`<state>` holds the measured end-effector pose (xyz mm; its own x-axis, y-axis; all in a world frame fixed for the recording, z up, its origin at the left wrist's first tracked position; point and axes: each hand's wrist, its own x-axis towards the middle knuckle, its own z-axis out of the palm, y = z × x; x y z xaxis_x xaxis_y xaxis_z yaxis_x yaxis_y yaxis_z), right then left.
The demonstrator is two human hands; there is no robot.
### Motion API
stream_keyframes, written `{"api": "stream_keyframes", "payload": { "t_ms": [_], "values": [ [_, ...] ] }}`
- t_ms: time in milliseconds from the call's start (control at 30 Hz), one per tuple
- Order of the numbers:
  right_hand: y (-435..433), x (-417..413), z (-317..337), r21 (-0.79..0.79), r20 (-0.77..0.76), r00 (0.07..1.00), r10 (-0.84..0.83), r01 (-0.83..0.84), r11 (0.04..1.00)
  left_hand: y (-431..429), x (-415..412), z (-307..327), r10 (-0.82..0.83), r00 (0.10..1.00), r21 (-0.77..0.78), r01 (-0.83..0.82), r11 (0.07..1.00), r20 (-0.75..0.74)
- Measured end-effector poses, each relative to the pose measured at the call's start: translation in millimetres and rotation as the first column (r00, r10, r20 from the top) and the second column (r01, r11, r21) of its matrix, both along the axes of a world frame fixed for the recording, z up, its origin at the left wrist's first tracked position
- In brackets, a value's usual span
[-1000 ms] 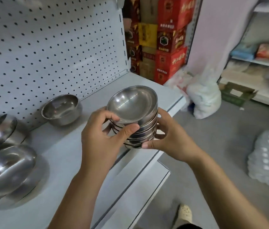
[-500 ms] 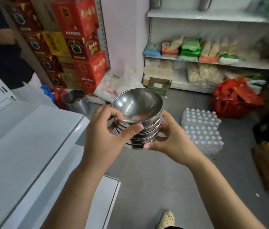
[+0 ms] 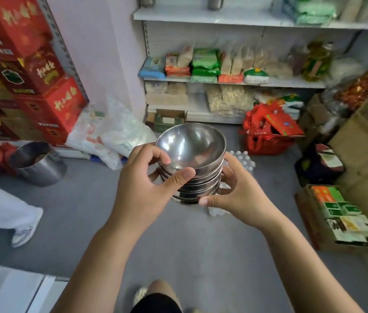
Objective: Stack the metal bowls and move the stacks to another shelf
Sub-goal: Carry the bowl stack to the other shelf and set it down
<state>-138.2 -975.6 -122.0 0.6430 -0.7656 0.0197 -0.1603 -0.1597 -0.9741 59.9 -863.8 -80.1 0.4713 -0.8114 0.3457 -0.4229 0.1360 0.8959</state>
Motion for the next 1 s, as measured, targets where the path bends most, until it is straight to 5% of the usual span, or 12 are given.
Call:
{"api": "stream_keyframes", "payload": {
  "t_ms": [333, 1000],
  "values": [
    [-126.0, 17.8, 9.2, 0.0, 0.028, 0.994, -0.104, 0.104, 0.995, -148.9, 28.8, 12.0, -0.118, 0.992, 0.054, 0.116, 0.992, 0.037],
    [-458.1, 204.5, 52.2, -0.03, 0.126, 0.976, -0.179, 0.184, 0.982, -487.3, 211.3, 76.6, -0.239, 0.97, 0.012, 0.239, 0.971, -0.037]
  ]
}}
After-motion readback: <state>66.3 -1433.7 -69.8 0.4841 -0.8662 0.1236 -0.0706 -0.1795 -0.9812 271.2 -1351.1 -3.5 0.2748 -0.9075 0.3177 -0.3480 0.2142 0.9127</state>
